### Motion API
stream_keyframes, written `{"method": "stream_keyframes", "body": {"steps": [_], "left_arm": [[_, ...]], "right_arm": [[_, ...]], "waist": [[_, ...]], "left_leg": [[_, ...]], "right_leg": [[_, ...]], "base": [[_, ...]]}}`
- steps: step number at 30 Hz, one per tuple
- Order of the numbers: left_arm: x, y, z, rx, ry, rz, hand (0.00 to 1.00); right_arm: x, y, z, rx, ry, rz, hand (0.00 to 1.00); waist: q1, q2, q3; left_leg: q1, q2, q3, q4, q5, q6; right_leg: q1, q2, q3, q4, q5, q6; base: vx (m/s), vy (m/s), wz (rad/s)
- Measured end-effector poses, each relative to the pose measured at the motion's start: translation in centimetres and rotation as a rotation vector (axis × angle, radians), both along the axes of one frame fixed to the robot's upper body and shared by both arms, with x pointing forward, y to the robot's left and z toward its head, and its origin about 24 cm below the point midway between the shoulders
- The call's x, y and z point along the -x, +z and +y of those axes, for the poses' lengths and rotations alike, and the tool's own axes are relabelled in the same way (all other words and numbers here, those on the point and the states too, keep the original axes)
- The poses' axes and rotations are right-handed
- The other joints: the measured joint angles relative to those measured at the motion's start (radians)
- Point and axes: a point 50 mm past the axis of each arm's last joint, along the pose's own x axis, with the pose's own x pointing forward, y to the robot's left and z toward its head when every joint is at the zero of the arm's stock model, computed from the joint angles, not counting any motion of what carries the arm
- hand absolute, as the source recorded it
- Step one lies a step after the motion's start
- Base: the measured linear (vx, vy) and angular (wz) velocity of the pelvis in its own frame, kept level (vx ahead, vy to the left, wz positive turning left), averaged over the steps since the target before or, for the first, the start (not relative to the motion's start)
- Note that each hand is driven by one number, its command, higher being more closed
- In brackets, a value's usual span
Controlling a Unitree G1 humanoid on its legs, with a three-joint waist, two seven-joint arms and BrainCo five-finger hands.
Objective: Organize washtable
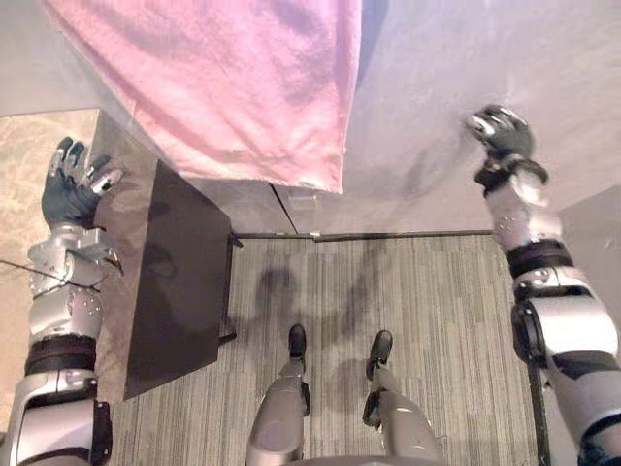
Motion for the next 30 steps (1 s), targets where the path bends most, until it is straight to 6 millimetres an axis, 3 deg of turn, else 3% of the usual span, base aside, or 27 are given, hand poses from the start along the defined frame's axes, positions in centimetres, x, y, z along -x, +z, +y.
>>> {"method": "stream_keyframes", "body": {"steps": [1, 3, 4, 6, 7, 8, 9, 10, 12, 13, 14, 16, 17, 20, 24, 30], "left_arm": [[0.2, -0.3, 0.1, 0.004, 0.005, 0.006, 0.0], [1.5, -1.9, 0.6, 0.032, 0.042, 0.025, 0.0], [1.8, -2.4, 0.6, 0.048, 0.051, 0.03, 0.0], [3.0, -4.5, 0.7, 0.082, 0.086, 0.06, 0.0], [3.3, -5.2, 0.7, 0.087, 0.094, 0.084, 0.0], [4.2, -6.7, 0.9, 0.109, 0.127, 0.115, 0.0], [4.8, -7.9, 0.6, 0.13, 0.142, 0.143, 0.0], [5.0, -8.5, 0.5, 0.141, 0.146, 0.158, 0.0], [6.6, -12.2, -0.8, 0.2, 0.153, 0.266, 0.0], [7.3, -13.7, -1.3, 0.219, 0.153, 0.322, 0.0], [9.0, -17.1, -2.8, 0.288, 0.149, 0.448, 0.0], [11.5, -21.3, -5.5, 0.396, 0.139, 0.6, 0.0], [13.9, -24.6, -8.6, 0.493, 0.125, 0.74, 0.0], [17.6, -28.1, -13.2, 0.619, 0.101, 0.92, 0.0], [21.2, -30.5, -16.4, 0.715, 0.099, 1.082, 0.0], [24.7, -31.9, -17.3, 0.679, 0.119, 1.286, 0.0]], "right_arm": [[0.2, -0.6, -0.3, -0.006, -0.012, 0.013, 0.0], [3.3, -6.7, -3.0, -0.073, -0.122, 0.146, 0.0], [4.3, -8.3, -3.6, -0.085, -0.149, 0.185, 0.0], [9.0, -14.7, -4.8, -0.168, -0.241, 0.322, 0.0], [10.1, -16.1, -4.9, -0.19, -0.261, 0.354, 0.0], [12.5, -18.7, -5.0, -0.228, -0.298, 0.422, 0.0], [15.3, -21.0, -5.2, -0.259, -0.345, 0.49, 0.0], [16.7, -22.0, -5.4, -0.274, -0.369, 0.521, 0.0], [21.3, -25.2, -5.0, -0.333, -0.443, 0.626, 0.0], [22.3, -25.8, -4.7, -0.346, -0.457, 0.649, 0.0], [24.1, -27.1, -4.0, -0.379, -0.48, 0.691, 0.0], [25.8, -28.4, -2.8, -0.418, -0.493, 0.741, 0.0], [27.5, -29.7, -1.2, -0.46, -0.497, 0.794, 0.0], [30.2, -31.6, 2.0, -0.547, -0.504, 0.88, 0.0], [32.7, -32.8, 3.4, -0.601, -0.532, 0.97, 0.0], [34.3, -33.8, 4.7, -0.598, -0.499, 1.084, 0.0]], "waist": [[-0.002, 0.0, 0.0], [-0.02, 0.0, -0.001], [-0.021, 0.001, -0.001], [-0.049, 0.006, -0.007], [-0.055, 0.008, -0.009], [-0.076, 0.011, -0.027], [-0.078, 0.01, -0.063], [-0.079, 0.011, -0.077], [-0.097, 0.014, -0.118], [-0.103, 0.014, -0.138], [-0.106, 0.013, -0.172], [-0.12, 0.011, -0.195], [-0.126, 0.001, -0.206], [-0.126, -0.02, -0.225], [-0.126, -0.002, -0.266], [-0.126, 0.005, -0.285]], "left_leg": [[0.003, 0.0, 0.0, 0.0, 0.0, 0.0], [0.035, 0.001, 0.002, -0.012, -0.001, 0.0], [0.045, 0.001, 0.004, -0.019, -0.001, 0.001], [0.077, 0.001, 0.003, -0.027, -0.008, -0.003], [0.089, 0.001, 0.006, -0.031, -0.009, -0.003], [0.102, 0.001, 0.007, -0.036, -0.012, -0.004], [0.106, 0.001, 0.014, -0.036, -0.019, -0.005], [0.114, 0.002, 0.016, -0.036, -0.023, -0.005], [0.173, 0.002, 0.029, -0.037, -0.042, -0.008], [0.183, 0.001, 0.032, -0.038, -0.05, -0.006], [0.202, 0.0, 0.05, -0.043, -0.058, -0.007], [0.227, -0.001, 0.062, -0.055, -0.063, -0.005], [0.242, -0.001, 0.068, -0.055, -0.07, -0.005], [0.279, 0.005, 0.094, -0.056, -0.082, -0.01], [0.313, 0.001, 0.109, -0.063, -0.098, -0.007], [0.329, -0.007, 0.104, -0.064, -0.102, -0.004]], "right_leg": [[0.003, 0.0, 0.0, 0.0, -0.001, 0.001], [0.029, 0.0, 0.004, 0.0, -0.013, 0.012], [0.035, 0.0, 0.006, 0.0, -0.014, 0.012], [0.065, 0.001, 0.004, 0.0, -0.038, 0.021], [0.073, 0.001, 0.005, 0.0, -0.042, 0.023], [0.084, 0.001, 0.005, 0.0, -0.05, 0.028], [0.085, 0.002, 0.009, 0.0, -0.054, 0.029], [0.092, 0.003, 0.01, 0.0, -0.057, 0.029], [0.146, 0.002, 0.017, 0.0, -0.076, 0.041], [0.153, 0.001, 0.019, 0.0, -0.08, 0.04], [0.161, 0.0, 0.029, 0.0, -0.085, 0.044], [0.176, -0.002, 0.037, 0.0, -0.093, 0.049], [0.189, -0.003, 0.039, 0.0, -0.096, 0.05], [0.219, -0.001, 0.048, 0.0, -0.104, 0.046], [0.253, -0.005, 0.061, 0.0, -0.119, 0.053], [0.269, -0.011, 0.061, 0.0, -0.123, 0.054]], "base": [[0.01, 0.02, -0.03], [0.01, 0.007, -0.02], [0.0, 0.0, 0.0], [0.0, 0.0, 0.0], [0.04, 0.014, 0.0], [0.04, 0.017, -0.08], [0.06, 0.017, -0.08], [0.1, 0.023, -0.12], [0.09, 0.026, -0.1], [0.08, 0.033, -0.2], [0.09, 0.035, -0.26], [0.07, 0.03, -0.19], [0.05, 0.023, -0.05], [0.04, 0.008, -0.09], [0.02, 0.006, -0.11], [0.0, 0.0, 0.01]]}}
